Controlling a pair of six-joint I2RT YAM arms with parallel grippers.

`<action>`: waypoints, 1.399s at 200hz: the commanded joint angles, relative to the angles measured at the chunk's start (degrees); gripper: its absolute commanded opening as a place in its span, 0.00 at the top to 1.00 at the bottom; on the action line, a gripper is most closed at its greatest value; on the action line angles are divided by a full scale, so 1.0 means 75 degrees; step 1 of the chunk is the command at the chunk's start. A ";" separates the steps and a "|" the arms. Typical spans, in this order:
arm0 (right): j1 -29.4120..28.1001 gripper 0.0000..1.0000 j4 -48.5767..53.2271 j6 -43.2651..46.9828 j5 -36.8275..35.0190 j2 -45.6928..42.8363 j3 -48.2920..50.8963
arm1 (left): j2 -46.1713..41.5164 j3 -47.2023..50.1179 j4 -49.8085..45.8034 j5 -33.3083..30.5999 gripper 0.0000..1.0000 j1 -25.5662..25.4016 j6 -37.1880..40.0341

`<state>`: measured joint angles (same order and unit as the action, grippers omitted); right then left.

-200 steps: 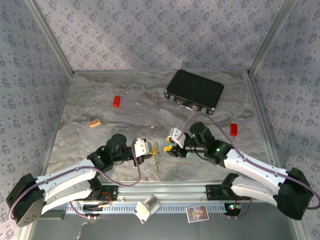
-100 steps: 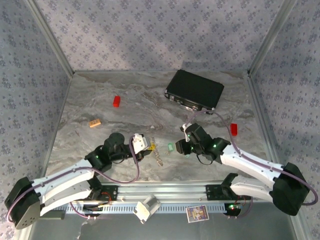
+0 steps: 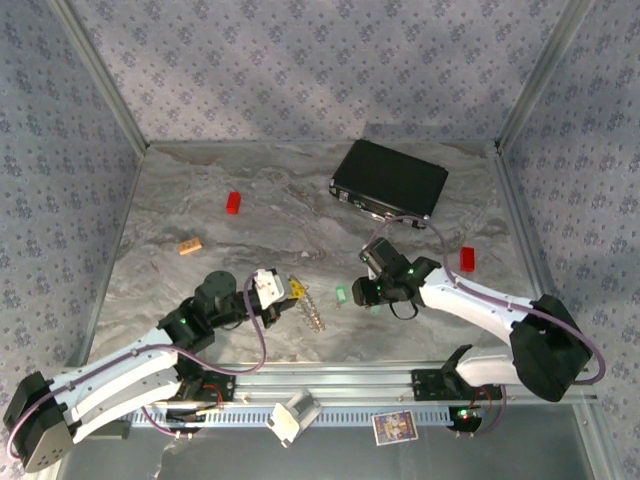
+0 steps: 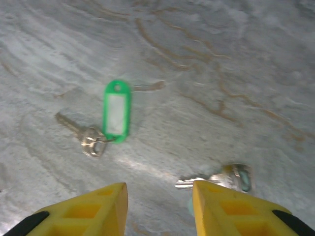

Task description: Put the keys on the keyring

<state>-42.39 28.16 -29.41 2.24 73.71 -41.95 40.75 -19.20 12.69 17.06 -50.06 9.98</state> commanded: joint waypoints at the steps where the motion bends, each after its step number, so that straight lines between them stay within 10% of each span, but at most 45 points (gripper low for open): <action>1: 0.0190 0.63 0.0950 -0.0061 -0.0753 0.0012 -0.0164 | -0.0159 0.0084 0.0199 -0.0042 1.00 -0.0057 0.0041; 197: 0.0274 0.74 0.0552 0.1132 -0.1178 0.1669 -0.0616 | 0.0005 0.0146 0.0316 0.0114 1.00 -0.0052 0.0019; 280: 0.0030 1.00 0.0786 0.1226 -0.1483 0.1738 -0.0886 | 0.0009 0.0126 0.0286 0.0145 1.00 -0.0058 0.0041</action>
<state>-41.34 31.73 -20.47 -7.05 86.54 -46.74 41.04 -18.06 12.60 17.12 -50.06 9.98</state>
